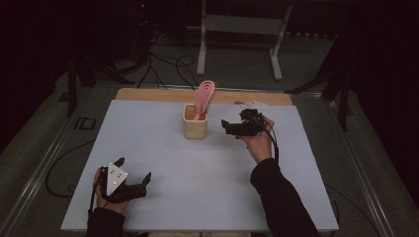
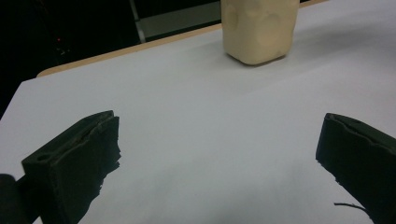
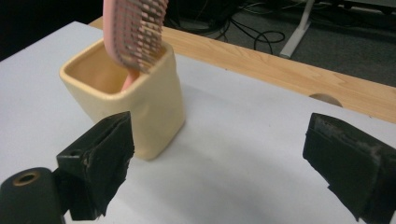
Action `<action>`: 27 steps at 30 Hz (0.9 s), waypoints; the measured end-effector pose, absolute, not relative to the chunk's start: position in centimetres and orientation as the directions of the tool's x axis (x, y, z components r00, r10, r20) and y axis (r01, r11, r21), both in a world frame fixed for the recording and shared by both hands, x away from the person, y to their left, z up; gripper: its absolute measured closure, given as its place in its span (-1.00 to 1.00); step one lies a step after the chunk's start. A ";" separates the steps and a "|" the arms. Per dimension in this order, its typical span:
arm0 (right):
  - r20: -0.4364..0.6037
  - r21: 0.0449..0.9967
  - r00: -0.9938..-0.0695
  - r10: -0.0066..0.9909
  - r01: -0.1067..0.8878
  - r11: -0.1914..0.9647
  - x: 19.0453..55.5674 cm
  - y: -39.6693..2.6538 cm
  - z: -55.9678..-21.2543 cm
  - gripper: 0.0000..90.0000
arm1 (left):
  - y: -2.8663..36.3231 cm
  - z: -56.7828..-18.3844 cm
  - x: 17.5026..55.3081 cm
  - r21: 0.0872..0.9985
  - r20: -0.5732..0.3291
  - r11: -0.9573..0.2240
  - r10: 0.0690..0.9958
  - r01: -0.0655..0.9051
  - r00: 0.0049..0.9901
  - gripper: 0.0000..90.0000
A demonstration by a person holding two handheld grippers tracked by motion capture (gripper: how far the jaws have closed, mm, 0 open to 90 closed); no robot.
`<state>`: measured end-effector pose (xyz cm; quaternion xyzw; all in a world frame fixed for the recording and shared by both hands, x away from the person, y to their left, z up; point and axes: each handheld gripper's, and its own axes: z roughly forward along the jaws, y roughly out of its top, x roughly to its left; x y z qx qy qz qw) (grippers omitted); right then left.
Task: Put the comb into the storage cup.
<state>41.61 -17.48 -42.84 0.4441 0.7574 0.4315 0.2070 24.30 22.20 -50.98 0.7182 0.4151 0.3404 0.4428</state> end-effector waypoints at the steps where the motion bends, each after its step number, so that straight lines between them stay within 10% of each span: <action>1: 0.075 0.837 -0.520 0.851 0.496 0.229 41.5 -17.6 -42.9 -0.81 | 22.2 -51.0 24.3 0.918 0.121 -0.263 0.898 0.295 0.423 -1.00; 27: 0.098 0.871 -0.522 0.847 0.456 0.180 35.1 -22.3 -43.8 -0.81 | 22.0 -51.1 24.4 0.915 0.123 -0.266 0.899 0.303 0.420 -1.00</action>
